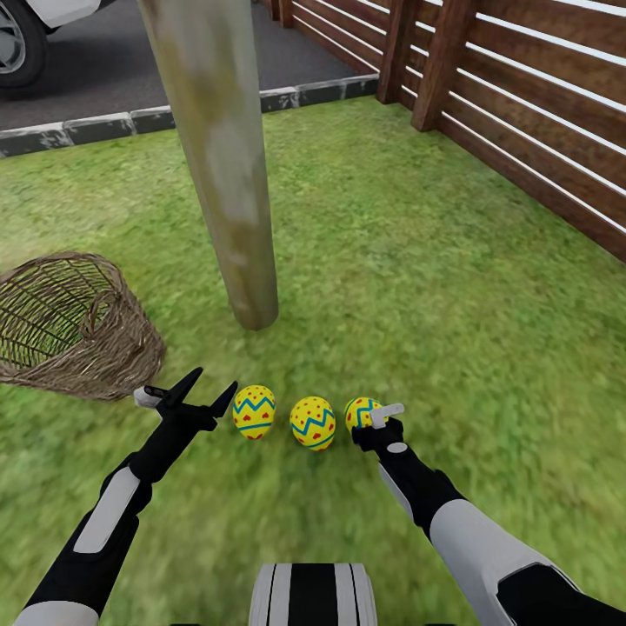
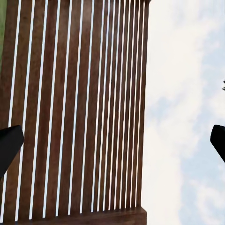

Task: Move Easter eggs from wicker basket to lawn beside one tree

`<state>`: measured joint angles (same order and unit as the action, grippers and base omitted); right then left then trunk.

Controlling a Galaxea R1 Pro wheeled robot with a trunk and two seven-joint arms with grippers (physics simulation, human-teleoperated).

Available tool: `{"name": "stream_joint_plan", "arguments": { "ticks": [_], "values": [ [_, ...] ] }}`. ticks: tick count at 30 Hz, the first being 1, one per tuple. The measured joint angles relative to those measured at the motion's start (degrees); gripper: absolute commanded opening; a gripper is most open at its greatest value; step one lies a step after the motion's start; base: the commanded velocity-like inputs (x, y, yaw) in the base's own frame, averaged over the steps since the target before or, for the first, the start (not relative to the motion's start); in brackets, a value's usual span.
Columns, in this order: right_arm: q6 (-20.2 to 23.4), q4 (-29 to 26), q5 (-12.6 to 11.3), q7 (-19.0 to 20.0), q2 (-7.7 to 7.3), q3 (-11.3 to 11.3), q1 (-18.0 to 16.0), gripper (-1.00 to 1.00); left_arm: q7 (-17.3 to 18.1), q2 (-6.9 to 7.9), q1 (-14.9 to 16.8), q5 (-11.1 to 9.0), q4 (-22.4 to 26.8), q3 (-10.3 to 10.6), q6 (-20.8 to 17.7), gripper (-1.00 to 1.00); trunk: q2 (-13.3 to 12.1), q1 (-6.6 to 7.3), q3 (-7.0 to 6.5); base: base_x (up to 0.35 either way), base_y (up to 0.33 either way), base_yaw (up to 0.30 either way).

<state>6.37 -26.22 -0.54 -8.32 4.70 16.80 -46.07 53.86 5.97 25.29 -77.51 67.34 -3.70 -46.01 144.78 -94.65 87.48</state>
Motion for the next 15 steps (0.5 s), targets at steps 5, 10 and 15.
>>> {"name": "stream_joint_plan", "arguments": {
  "ticks": [5, 10, 15],
  "values": [
    [0.02, -0.01, -0.01, 0.01, 0.0, 0.0, 0.0, 1.0, 0.0, 0.0, 0.0, -0.04, 0.0, 0.0, 0.0, 1.0, 0.0, 0.0, 0.0, 0.0, 0.0, 0.0],
    [0.02, -0.01, -0.01, 0.01, 0.0, 0.0, 0.0, 1.0, -0.02, 0.0, 0.0, -0.06, -0.07, 0.0, 0.01, 1.0, 0.0, 0.0, 0.0, 0.0, 0.0, 0.0],
    [-0.02, 1.62, -0.65, 0.17, 0.01, 0.03, 0.03, 1.0, -0.08, -0.01, 0.01, 0.1, 0.01, 1.95, 0.01, 1.0, -0.07, 0.12, -1.1, 0.0, 0.0, 0.0]
  ]
}}
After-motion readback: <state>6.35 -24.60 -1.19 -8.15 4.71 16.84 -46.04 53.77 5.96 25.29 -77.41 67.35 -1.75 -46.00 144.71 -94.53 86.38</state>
